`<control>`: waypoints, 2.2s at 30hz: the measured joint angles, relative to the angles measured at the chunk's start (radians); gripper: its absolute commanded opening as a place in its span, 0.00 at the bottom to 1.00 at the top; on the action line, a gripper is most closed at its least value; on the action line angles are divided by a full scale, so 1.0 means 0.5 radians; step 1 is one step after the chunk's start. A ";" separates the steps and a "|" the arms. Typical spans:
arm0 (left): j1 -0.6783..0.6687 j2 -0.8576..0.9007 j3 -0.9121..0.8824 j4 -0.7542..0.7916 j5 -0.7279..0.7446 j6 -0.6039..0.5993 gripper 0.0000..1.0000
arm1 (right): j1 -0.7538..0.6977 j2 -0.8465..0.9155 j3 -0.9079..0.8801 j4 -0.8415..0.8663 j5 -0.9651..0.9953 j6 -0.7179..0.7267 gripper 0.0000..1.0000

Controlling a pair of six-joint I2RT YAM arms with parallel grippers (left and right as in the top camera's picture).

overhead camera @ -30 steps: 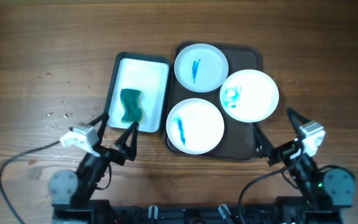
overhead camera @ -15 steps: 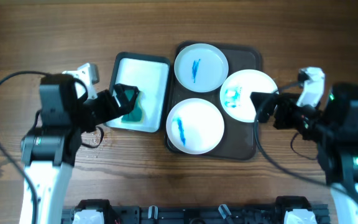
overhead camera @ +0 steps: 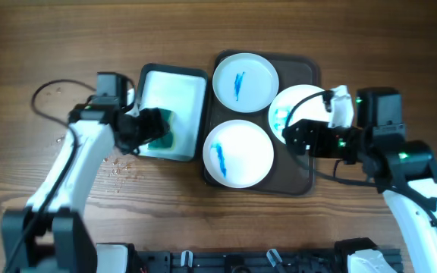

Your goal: Clean dirty plates on tray and stack at the side

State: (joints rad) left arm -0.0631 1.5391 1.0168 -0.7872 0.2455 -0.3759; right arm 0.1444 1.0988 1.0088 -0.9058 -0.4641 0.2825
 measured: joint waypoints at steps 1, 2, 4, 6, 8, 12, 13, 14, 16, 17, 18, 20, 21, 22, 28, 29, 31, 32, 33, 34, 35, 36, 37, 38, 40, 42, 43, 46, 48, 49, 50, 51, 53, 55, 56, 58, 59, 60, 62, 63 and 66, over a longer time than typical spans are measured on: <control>-0.030 0.044 0.000 0.050 -0.033 0.003 0.63 | 0.027 0.003 0.000 0.004 0.012 0.000 0.80; -0.072 0.101 0.000 0.122 -0.085 0.005 0.57 | 0.054 0.007 0.000 0.004 0.037 0.002 0.79; -0.154 0.192 0.001 0.200 -0.188 0.024 0.49 | 0.086 0.017 0.000 0.011 0.063 0.011 0.73; -0.224 0.263 0.001 0.222 -0.286 0.040 0.44 | 0.095 0.021 0.000 0.009 0.084 0.030 0.64; -0.309 0.377 0.002 0.237 -0.442 0.038 0.21 | 0.095 0.021 0.000 0.008 0.095 0.043 0.62; -0.346 0.501 0.042 0.244 -0.574 0.028 0.04 | 0.095 0.021 0.000 0.002 0.103 0.056 0.61; -0.346 0.511 0.049 0.243 -0.572 0.020 0.04 | 0.095 0.021 0.000 0.002 0.108 0.057 0.61; -0.346 0.513 0.051 0.239 -0.569 0.008 0.04 | 0.095 0.021 0.000 0.002 0.108 0.061 0.60; -0.344 0.511 0.058 0.230 -0.547 -0.005 0.38 | 0.095 0.021 0.000 0.002 0.108 0.063 0.60; -0.342 0.509 0.064 0.222 -0.523 -0.009 0.49 | 0.095 0.021 0.000 0.002 0.108 0.063 0.60; -0.340 0.505 0.072 0.213 -0.488 -0.007 0.61 | 0.095 0.021 0.000 0.002 0.108 0.062 0.60; -0.342 0.480 0.111 0.167 -0.372 -0.018 0.76 | 0.095 0.021 0.000 0.002 0.108 0.063 0.60; -0.344 0.446 0.129 0.144 -0.337 -0.031 0.77 | 0.095 0.021 0.000 0.002 0.108 0.063 0.60; -0.345 0.399 0.139 0.134 -0.328 -0.041 0.76 | 0.095 0.021 0.000 0.002 0.108 0.063 0.60; -0.345 0.228 0.185 0.164 -0.547 -0.050 0.62 | 0.095 0.021 0.000 0.018 0.124 0.062 0.60; -0.345 0.240 0.185 0.184 -0.575 -0.053 0.61 | 0.095 0.021 0.000 0.021 0.125 0.063 0.60; -0.345 0.291 0.177 0.292 -0.652 -0.050 0.59 | 0.095 0.021 0.000 0.028 0.131 0.063 0.60; -0.345 0.333 0.170 0.373 -0.686 -0.050 0.55 | 0.095 0.021 0.000 0.031 0.131 0.063 0.60; -0.345 0.373 0.169 0.423 -0.710 -0.051 0.47 | 0.095 0.021 0.000 0.031 0.132 0.063 0.60; -0.345 0.435 0.163 0.492 -0.731 -0.053 0.27 | 0.095 0.021 0.000 0.032 0.132 0.063 0.60; -0.345 0.506 0.159 0.549 -0.752 -0.050 0.09 | 0.095 0.022 0.000 0.031 0.132 0.063 0.60; -0.345 0.553 0.158 0.580 -0.763 -0.057 0.04 | 0.095 0.022 0.000 0.031 0.132 0.063 0.60; -0.345 0.612 0.156 0.616 -0.793 -0.045 0.04 | 0.095 0.022 0.000 0.031 0.132 0.063 0.60; -0.345 0.635 0.156 0.629 -0.810 -0.044 0.04 | 0.095 0.022 0.000 0.030 0.132 0.063 0.60; -0.343 0.645 0.156 0.645 -0.822 -0.037 0.04 | 0.095 0.022 0.000 0.027 0.132 0.063 0.60; -0.343 0.644 0.157 0.640 -0.813 -0.037 0.05 | 0.095 0.022 0.000 0.024 0.132 0.063 0.67; -0.343 0.642 0.160 0.626 -0.803 -0.037 0.40 | 0.095 0.022 0.000 0.025 0.137 0.067 0.68; -0.341 0.618 0.193 0.550 -0.726 -0.035 0.81 | 0.095 0.022 0.000 0.031 0.195 0.093 0.68; -0.343 0.572 0.220 0.470 -0.657 -0.037 0.82 | 0.095 0.022 0.000 0.031 0.227 0.101 0.68; -0.346 0.533 0.232 0.412 -0.628 -0.038 0.82 | 0.095 0.022 0.000 0.024 0.243 0.108 0.68; -0.347 0.496 0.236 0.369 -0.609 -0.041 0.80 | 0.095 0.022 0.000 0.006 0.253 0.108 0.68; -0.347 0.451 0.240 0.312 -0.597 -0.043 0.75 | 0.095 0.022 0.000 -0.016 0.266 0.108 0.67; -0.347 0.390 0.253 0.173 -0.575 -0.040 0.64 | 0.095 0.024 0.000 -0.057 0.273 0.108 0.64; -0.347 0.379 0.251 0.105 -0.562 -0.037 0.55 | 0.098 0.034 -0.001 -0.081 0.274 0.090 0.61; -0.347 0.382 0.237 0.105 -0.556 -0.040 0.53 | 0.104 0.041 -0.008 -0.079 0.273 0.076 0.59; -0.347 0.391 0.190 0.142 -0.548 -0.050 0.46 | 0.124 0.066 -0.053 -0.060 0.273 0.051 0.54; -0.347 0.398 0.161 0.185 -0.546 -0.055 0.39 | 0.130 0.085 -0.081 -0.050 0.274 0.046 0.53; -0.347 0.419 0.117 0.248 -0.543 -0.053 0.30 | 0.136 0.116 -0.117 -0.042 0.274 0.037 0.52; -0.347 0.469 0.046 0.343 -0.540 -0.055 0.13 | 0.139 0.180 -0.170 -0.026 0.274 0.023 0.51; -0.347 0.494 0.019 0.385 -0.539 -0.060 0.04 | 0.138 0.217 -0.189 -0.025 0.274 0.015 0.51; -0.346 0.509 0.014 0.408 -0.539 -0.050 0.04 | 0.138 0.290 -0.207 -0.012 0.258 -0.039 0.51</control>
State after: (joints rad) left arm -0.2363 1.7935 1.0241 -0.5831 -0.0238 -0.4011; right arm 0.2134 1.2438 0.9054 -0.9119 -0.3351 0.2630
